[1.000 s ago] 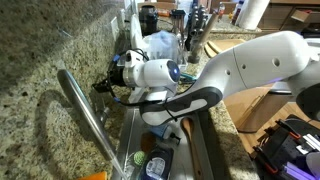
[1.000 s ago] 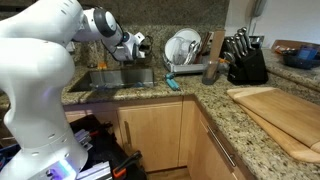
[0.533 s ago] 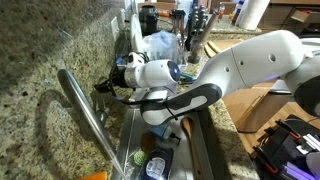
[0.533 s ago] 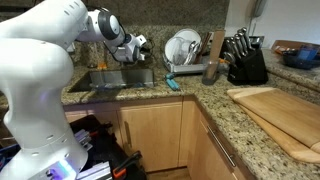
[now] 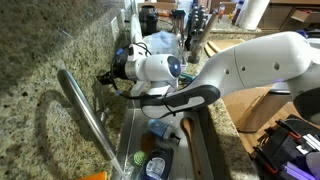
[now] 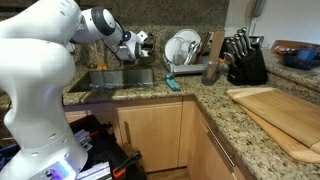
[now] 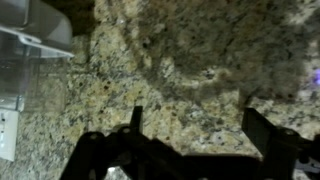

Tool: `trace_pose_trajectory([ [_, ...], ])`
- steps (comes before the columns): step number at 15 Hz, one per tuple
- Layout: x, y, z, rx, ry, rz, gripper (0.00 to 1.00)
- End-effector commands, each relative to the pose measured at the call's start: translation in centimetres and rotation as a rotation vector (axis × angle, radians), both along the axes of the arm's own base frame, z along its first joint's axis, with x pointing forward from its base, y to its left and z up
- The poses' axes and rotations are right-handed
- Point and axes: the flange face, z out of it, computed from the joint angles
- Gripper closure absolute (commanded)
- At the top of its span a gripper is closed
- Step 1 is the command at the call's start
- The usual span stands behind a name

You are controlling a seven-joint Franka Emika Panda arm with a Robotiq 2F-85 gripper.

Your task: Close the tap

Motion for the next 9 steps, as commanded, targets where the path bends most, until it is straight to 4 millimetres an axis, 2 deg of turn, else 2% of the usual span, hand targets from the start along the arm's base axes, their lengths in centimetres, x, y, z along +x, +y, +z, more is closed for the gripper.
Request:
trace_pose_trajectory([
  [1,-0.3,-1.2,0.1,-0.108,0.111,-0.061,0.0],
  [3,-1.2,-0.5,-0.9,-0.119,0.212,-0.054,0.0],
  [6,-2.5,0.0,-1.2,-0.122,0.354,-0.049,0.0],
  [7,-1.1,0.6,-2.0,-0.111,0.255,-0.049,0.0],
  [9,-1.8,1.0,-1.9,-0.112,0.305,-0.045,0.0],
])
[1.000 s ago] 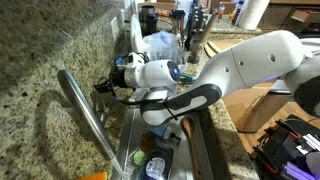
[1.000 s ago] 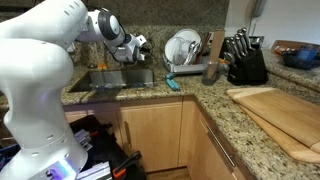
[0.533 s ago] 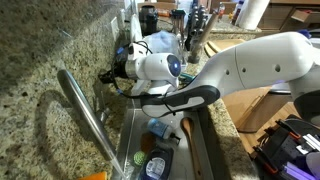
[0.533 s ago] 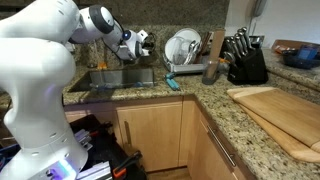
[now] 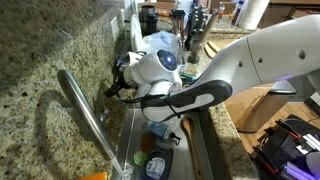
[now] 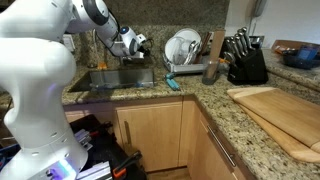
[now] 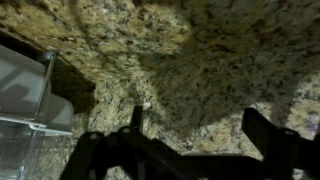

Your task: Close the tap

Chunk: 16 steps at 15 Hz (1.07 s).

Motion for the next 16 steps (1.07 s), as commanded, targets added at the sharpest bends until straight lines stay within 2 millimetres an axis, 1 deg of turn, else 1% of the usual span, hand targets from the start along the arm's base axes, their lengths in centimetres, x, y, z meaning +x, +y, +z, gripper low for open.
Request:
trace_pose_trajectory([
  [1,0.1,0.5,0.1,0.045,0.021,0.008,0.0],
  [2,-0.2,1.1,0.4,0.107,0.051,0.022,0.0],
  [4,-0.9,2.6,0.3,0.207,0.114,0.038,0.0],
  [5,-0.8,2.7,0.2,0.244,0.15,0.04,0.0],
  [7,0.1,1.4,-0.2,0.293,0.192,0.037,0.0],
  [9,0.6,0.7,-0.5,0.338,0.236,0.033,0.0],
  [13,1.2,0.1,-0.3,0.425,0.29,0.019,0.0],
  [16,1.3,0.2,-0.1,0.491,0.326,0.021,0.0],
])
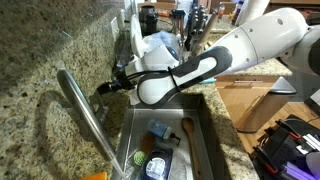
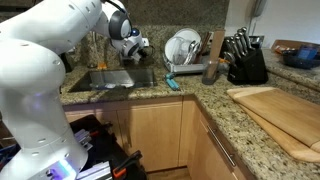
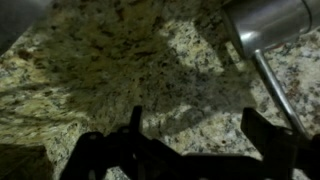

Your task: Close the tap

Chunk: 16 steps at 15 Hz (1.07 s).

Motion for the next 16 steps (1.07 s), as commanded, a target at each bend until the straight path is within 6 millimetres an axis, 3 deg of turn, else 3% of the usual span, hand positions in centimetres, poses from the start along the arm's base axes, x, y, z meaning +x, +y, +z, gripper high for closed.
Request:
trace_pose_trajectory([
  [1,0.3,0.5,-0.1,0.063,0.058,0.009,0.0],
  [7,-0.6,1.5,0.7,0.123,0.233,-0.018,0.0],
  [14,-1.1,3.4,4.9,0.275,0.291,0.023,0.0],
  [16,-1.1,3.0,4.0,0.237,0.263,0.019,0.0],
])
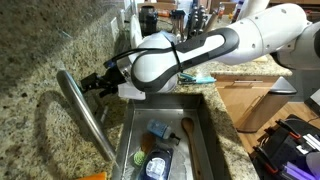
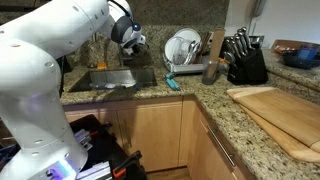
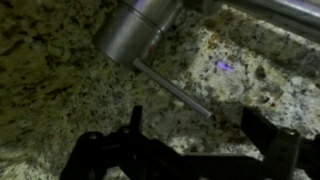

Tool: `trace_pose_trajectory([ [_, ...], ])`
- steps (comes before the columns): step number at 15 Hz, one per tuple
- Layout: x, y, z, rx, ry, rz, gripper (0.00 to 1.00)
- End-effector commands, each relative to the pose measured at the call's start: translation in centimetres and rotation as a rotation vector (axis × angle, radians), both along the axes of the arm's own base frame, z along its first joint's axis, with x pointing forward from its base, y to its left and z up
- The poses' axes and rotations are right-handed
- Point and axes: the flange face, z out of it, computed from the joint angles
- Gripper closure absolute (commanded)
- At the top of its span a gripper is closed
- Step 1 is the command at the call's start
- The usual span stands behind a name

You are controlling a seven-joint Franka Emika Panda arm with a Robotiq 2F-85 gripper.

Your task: Close the tap

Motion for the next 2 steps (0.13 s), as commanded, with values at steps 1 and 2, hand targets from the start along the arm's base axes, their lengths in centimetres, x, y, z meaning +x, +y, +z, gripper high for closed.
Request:
trace_pose_trajectory([
  [1,0.02,-0.02,-0.01,0.0,-0.001,-0.001,0.0],
  [2,0.02,-0.03,-0.01,0.0,-0.001,-0.001,0.0],
])
